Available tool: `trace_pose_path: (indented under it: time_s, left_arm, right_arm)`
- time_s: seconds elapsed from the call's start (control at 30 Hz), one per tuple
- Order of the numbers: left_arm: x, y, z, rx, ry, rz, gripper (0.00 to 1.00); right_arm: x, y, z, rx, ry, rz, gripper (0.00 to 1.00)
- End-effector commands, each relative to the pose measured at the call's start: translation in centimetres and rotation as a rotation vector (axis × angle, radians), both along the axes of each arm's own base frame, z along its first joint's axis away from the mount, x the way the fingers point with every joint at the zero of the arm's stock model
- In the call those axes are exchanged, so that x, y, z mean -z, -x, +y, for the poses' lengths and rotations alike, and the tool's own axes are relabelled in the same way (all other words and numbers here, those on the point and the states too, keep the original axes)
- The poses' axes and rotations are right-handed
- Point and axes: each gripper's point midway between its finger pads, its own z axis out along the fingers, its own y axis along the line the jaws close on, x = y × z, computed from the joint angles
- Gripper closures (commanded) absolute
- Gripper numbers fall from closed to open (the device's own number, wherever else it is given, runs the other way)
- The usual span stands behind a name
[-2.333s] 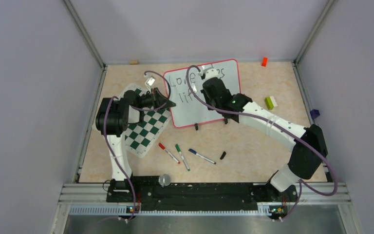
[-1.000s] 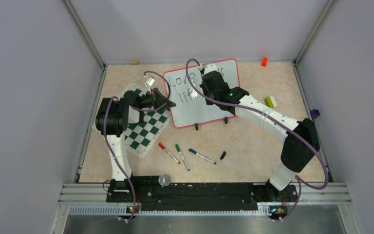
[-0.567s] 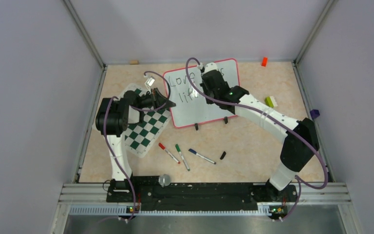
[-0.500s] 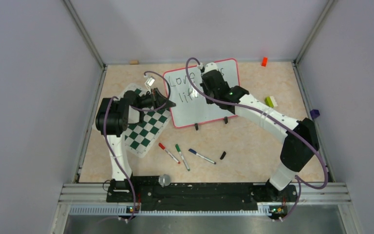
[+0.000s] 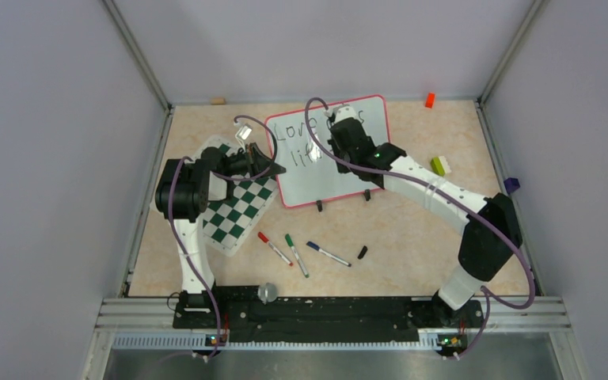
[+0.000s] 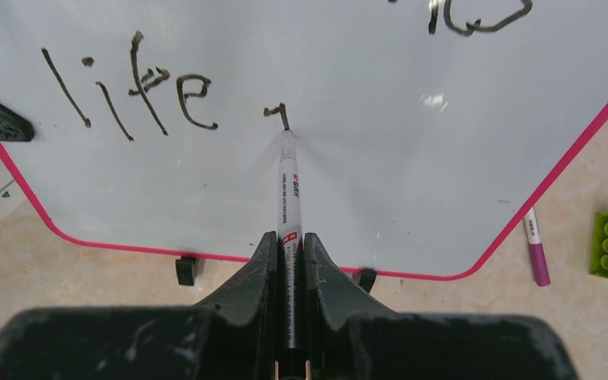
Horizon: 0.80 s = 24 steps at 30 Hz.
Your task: Write a sentence on the whiteboard
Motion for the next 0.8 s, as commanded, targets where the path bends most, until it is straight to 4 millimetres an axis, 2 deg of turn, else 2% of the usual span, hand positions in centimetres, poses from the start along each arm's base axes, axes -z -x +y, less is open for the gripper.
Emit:
trace_pose_path:
  time_s: [0.0,0.2,0.77]
  left_arm:
    - [-1.7,0.4,0.0,0.018,-0.021,-0.231,1.0]
    - [-1.8,0.4,0.0,0.018,-0.021,-0.233,1.0]
    - [-1.8,0.5,0.0,0.022,-0.021,-0.234,1.0]
  right_arm:
    - [0.3,0.7,-1.2,0.024,-0.021,0.017,1.0]
    - [0.5,1.0,-1.3,0.027,-0.025,0.023,1.0]
    - [-2.0,-2.2,-0.2,0.024,-0.014,-0.045,1.0]
